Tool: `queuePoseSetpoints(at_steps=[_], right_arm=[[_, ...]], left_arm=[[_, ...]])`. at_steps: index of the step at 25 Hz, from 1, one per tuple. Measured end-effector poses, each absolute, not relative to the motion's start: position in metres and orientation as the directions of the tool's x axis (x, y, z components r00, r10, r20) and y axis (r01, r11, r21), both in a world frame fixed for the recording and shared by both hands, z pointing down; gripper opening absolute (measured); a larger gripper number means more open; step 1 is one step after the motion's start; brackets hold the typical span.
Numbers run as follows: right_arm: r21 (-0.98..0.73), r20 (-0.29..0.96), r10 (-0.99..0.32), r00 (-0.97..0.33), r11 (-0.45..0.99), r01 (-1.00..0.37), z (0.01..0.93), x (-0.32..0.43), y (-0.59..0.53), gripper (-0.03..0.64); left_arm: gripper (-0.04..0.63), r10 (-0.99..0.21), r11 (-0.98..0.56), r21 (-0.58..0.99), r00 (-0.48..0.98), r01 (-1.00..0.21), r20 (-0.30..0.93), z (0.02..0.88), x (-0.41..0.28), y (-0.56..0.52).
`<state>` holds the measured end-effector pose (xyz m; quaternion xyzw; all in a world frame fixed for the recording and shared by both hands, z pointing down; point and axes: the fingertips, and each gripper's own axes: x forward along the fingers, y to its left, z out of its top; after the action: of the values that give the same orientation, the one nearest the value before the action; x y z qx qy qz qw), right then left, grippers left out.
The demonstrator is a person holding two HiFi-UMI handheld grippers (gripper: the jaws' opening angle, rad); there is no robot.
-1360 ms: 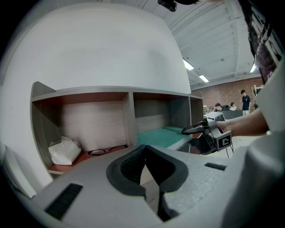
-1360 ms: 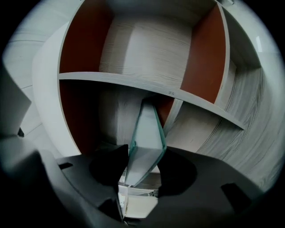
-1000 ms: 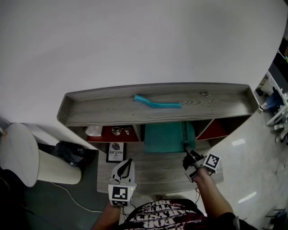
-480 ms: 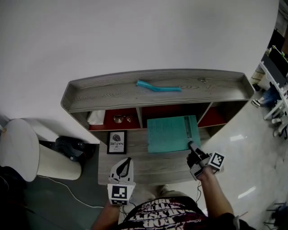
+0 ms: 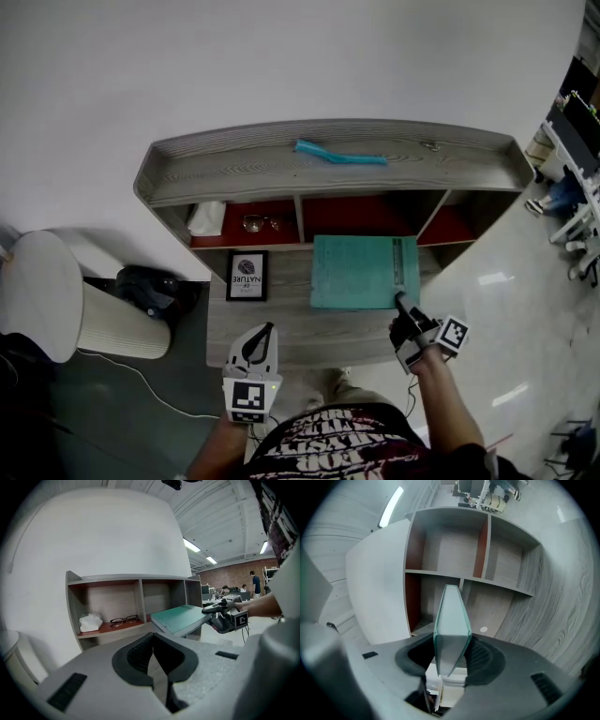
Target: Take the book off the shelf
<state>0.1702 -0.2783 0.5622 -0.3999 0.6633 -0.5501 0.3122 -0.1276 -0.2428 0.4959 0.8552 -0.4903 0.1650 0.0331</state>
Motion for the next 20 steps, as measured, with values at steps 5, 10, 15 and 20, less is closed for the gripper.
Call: queuePoseSetpoints(at_steps=[5, 10, 15, 20], right_arm=[[-0.979, 0.018, -0.86, -0.51, 0.09, -0.186, 0.564, 0.164, -0.267, 0.179], [-0.96, 0.084, -0.808, -0.583, 0.09, -0.264, 0.584, 0.154, -0.26, 0.178], [-0.949, 0.201, -0.772, -0.604, 0.001, -0.317, 0.636, 0.16, -0.259, 0.178], [-0.921, 0.292, -0.692, -0.66, -0.016, -0.39, 0.684, 0.167, -0.265, 0.178]], left_arm=[[0.006, -0.836, -0.506, -0.112, 0.455, -0.855, 0.307, 0.489, -0.133, -0.246], [0.006, -0.834, -0.513, -0.141, 0.452, -0.847, 0.317, 0.49, -0.133, -0.251], [0.006, -0.829, -0.515, -0.106, 0.463, -0.851, 0.314, 0.497, -0.123, -0.248], [0.006, -0.827, -0.514, -0.107, 0.459, -0.851, 0.325, 0.498, -0.115, -0.25]])
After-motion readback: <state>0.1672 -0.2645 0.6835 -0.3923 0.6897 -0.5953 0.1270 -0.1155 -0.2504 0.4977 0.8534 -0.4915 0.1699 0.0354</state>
